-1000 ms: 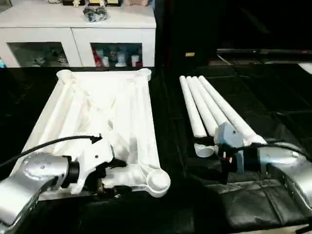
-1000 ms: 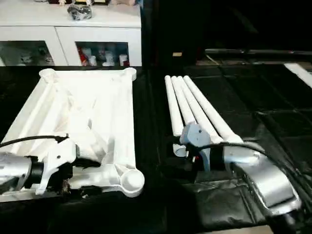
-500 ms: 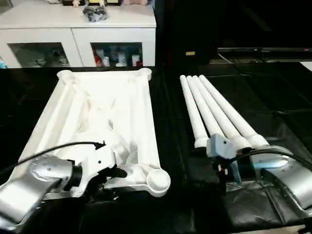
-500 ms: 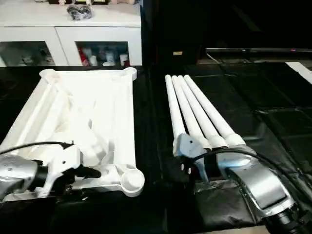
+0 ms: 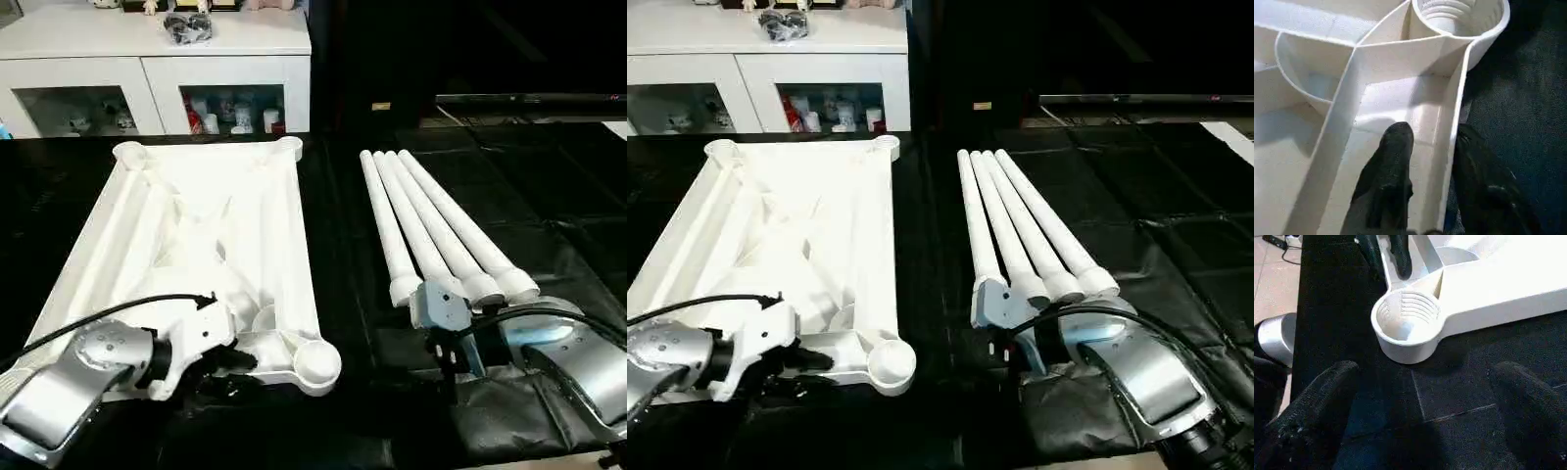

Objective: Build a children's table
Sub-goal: Move table base

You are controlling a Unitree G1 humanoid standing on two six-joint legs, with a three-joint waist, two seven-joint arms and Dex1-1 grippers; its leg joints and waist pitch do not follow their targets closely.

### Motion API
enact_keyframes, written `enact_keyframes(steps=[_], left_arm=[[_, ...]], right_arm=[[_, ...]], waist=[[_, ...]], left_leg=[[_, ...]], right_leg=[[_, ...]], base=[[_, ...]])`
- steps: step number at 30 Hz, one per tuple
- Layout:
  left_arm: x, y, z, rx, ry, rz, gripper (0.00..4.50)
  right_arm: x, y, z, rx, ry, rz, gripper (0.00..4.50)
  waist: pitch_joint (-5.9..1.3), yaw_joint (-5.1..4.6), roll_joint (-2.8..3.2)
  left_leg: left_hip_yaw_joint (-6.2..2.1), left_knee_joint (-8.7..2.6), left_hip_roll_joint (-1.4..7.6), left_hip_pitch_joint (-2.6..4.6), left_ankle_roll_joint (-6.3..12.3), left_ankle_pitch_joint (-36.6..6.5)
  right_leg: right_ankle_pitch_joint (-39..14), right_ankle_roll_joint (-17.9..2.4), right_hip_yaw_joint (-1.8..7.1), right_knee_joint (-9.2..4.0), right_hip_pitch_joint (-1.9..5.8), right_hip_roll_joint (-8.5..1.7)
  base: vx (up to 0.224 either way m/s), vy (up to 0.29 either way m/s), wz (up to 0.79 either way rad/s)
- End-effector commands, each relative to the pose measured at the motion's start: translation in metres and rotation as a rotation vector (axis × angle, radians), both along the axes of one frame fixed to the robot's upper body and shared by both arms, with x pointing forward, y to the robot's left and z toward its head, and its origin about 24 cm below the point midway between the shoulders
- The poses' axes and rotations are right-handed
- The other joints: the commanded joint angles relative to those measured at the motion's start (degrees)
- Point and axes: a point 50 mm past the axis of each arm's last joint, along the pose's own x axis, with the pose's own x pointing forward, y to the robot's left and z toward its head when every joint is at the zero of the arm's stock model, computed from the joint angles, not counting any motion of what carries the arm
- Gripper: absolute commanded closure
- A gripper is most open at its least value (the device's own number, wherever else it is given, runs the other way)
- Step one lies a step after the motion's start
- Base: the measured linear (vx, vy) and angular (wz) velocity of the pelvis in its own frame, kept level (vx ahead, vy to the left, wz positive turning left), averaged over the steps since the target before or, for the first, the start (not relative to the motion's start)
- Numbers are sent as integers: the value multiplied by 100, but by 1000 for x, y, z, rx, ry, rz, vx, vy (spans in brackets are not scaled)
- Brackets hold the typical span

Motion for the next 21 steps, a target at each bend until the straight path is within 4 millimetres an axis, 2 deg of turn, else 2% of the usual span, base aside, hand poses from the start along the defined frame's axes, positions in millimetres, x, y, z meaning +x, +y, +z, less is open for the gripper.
enact_keyframes(steps=[1, 2, 3, 4, 8, 9, 11, 12, 15, 16, 18, 19, 20, 21], left_arm=[[1, 0, -2, -3, -8, 29, 353], [1, 0, -2, -8, -9, 39, 353], [2, 0, -2, -11, -10, 44, 380], [2, -1, -3, -3, -10, 54, 385], [6, -1, -6, 14, -41, 90, 405], [10, 0, -6, 19, -71, 129, 427], [15, 0, -6, 26, -99, 166, 428], [19, 0, -6, 30, -121, 178, 428], [26, -2, -6, 30, -161, 181, 450], [27, -3, -5, 28, -168, 171, 450], [30, -5, -5, 52, -187, 127, 450], [30, -5, -6, 65, -179, 117, 450], [30, -4, -6, 73, -172, 114, 450], [30, -4, -6, 73, -172, 114, 450]], right_arm=[[-2, 2, 0, 7, 2, 8, 0], [-1, 2, 0, 9, 2, 8, 0], [-1, 2, 0, 10, 2, 8, 0], [0, 3, 0, 13, -1, 6, 0], [2, 5, 0, 24, -7, 3, 0], [2, 6, 0, 30, -12, -2, 0], [3, 7, 0, 34, -16, -6, 0], [4, 8, 0, 37, -18, -12, 0], [5, 10, 0, 42, -25, -26, 0], [5, 10, 0, 43, -25, -27, 0], [5, 11, -1, 46, -26, -30, 0], [5, 11, -1, 46, -28, -35, 0], [6, 11, -1, 46, -29, -38, 0], [6, 11, -1, 46, -29, -38, 0]], waist=[[-262, 15, 44], [-260, 15, 45], [-261, 17, 48], [-261, 16, 35], [-251, 21, 43], [-247, 22, 54], [-248, 26, 37], [-250, 14, 43], [-272, -20, 49], [-282, -33, 40], [-291, -28, 37], [-306, -7, 72], [-311, 12, 80], [-313, 18, 70]], left_leg=[[-108, -601, 358, -22, 109, -1043], [-107, -604, 361, -20, 105, -1053], [-108, -604, 361, -18, 103, -1055], [-105, -602, 358, -21, 109, -1055], [-108, -612, 359, -22, 90, -1146], [-110, -614, 359, -22, 78, -1173], [-102, -605, 351, -11, 67, -1193], [-115, -615, 349, -43, 53, -1150], [-123, -598, 332, -56, 51, -1068], [-128, -597, 333, -82, 63, -988], [-123, -586, 338, -69, 98, -872], [-105, -566, 328, -45, 135, -756], [-94, -565, 333, -37, 163, -654], [-90, -565, 333, -40, 172, -622]], right_leg=[[-1249, -1540, 232, -424, 230, -363], [-1252, -1546, 231, -425, 228, -362], [-1249, -1547, 229, -425, 225, -361], [-1246, -1544, 232, -427, 226, -361], [-1411, -1497, 235, -440, 222, -366], [-1452, -1486, 233, -441, 219, -364], [-1577, -1436, 240, -465, 213, -366], [-1601, -1408, 239, -455, 236, -374], [-1523, -1353, 235, -457, 246, -372], [-1435, -1359, 233, -448, 263, -373], [-1248, -1386, 232, -443, 250, -358], [-1048, -1433, 235, -427, 237, -350], [-851, -1504, 234, -416, 232, -345], [-773, -1531, 232, -413, 237, -340]], base=[[0, 0, 0], [0, 0, 0], [0, 0, 0], [0, 0, 0], [0, 0, 0], [0, 0, 0], [0, 0, 0], [0, 0, 0], [0, 0, 0], [0, 0, 0], [0, 0, 0], [0, 0, 0], [0, 0, 0], [0, 0, 0]])
